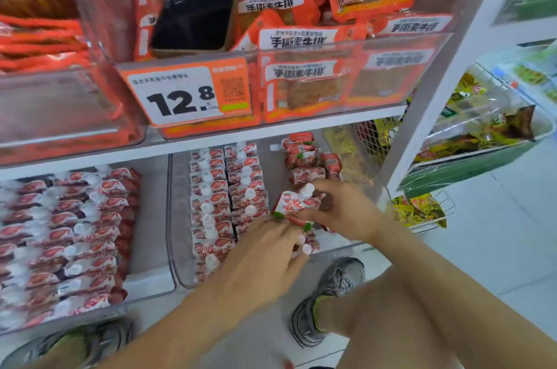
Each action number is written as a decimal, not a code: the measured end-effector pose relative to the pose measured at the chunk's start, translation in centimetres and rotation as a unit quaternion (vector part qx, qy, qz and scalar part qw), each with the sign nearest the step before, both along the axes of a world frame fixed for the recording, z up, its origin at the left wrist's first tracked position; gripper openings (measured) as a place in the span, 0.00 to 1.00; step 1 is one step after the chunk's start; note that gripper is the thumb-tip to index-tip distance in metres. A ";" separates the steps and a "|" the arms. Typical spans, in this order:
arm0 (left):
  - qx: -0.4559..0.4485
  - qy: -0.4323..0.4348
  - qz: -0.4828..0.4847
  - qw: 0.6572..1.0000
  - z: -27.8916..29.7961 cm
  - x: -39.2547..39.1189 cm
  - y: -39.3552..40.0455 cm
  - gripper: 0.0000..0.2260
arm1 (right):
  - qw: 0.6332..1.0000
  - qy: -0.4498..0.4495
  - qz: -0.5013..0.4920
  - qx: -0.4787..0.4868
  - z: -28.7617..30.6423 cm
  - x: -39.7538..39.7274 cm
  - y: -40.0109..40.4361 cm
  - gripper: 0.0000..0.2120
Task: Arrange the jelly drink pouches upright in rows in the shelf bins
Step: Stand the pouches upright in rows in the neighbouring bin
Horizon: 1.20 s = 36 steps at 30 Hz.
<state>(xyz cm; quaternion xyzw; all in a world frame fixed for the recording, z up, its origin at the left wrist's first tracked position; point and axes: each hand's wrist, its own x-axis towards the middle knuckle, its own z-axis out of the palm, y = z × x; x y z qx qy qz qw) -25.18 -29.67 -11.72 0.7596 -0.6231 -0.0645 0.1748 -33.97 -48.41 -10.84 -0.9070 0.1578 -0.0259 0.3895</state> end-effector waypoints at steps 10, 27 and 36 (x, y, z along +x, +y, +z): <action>0.016 0.103 0.115 0.988 -1.2 1.8 4.3 0.29 | 0.961 0.149 0.151 -0.179 -0.9 2.9 -0.9 0.07; -0.025 0.107 0.083 0.990 1.1 2.0 0.5 0.35 | 0.986 0.128 0.089 -0.059 -0.3 2.8 -2.8 0.22; 0.079 0.082 0.027 0.993 0.2 1.9 -2.5 0.30 | 0.949 0.110 0.087 -0.282 -3.9 1.8 -2.6 0.23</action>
